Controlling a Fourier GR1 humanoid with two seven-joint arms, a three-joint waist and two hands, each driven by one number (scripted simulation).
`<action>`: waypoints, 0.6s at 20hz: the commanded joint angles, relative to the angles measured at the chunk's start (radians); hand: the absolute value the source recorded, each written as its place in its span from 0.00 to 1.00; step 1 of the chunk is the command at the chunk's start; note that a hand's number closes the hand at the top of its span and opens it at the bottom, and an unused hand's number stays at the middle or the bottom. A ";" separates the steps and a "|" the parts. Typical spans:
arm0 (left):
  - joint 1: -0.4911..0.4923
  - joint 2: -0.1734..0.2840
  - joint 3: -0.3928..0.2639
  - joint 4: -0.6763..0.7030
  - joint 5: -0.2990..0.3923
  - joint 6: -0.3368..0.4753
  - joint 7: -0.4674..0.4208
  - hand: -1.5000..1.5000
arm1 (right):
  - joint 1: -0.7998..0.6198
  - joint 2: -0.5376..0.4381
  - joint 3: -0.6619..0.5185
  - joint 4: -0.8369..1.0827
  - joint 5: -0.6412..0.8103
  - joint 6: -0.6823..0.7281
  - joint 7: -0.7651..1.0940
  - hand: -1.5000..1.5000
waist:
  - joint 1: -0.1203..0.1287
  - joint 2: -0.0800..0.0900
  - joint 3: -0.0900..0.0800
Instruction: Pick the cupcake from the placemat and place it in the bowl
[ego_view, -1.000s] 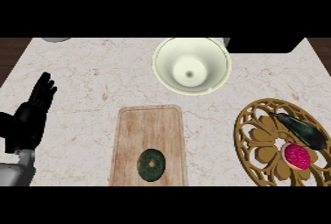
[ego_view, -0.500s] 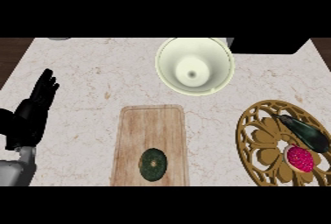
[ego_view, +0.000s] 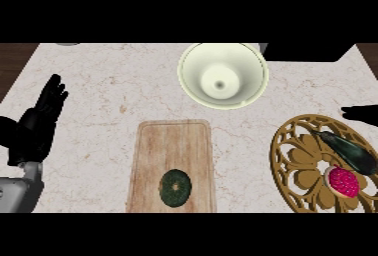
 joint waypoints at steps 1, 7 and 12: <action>0.054 -0.006 0.028 -0.012 0.009 -0.021 -0.041 0.50 | -0.004 0.017 0.097 -0.002 0.108 0.040 0.007 0.00 | -0.003 -0.003 0.000; 0.043 -0.020 0.047 -0.028 -0.026 -0.030 -0.017 0.50 | 0.013 0.027 0.133 0.038 0.257 -0.011 -0.081 0.00 | -0.014 -0.004 0.001; 0.066 -0.048 0.047 0.014 -0.038 -0.063 -0.062 0.50 | -0.041 0.141 0.125 0.051 0.334 -0.139 -0.062 0.00 | -0.010 -0.003 0.000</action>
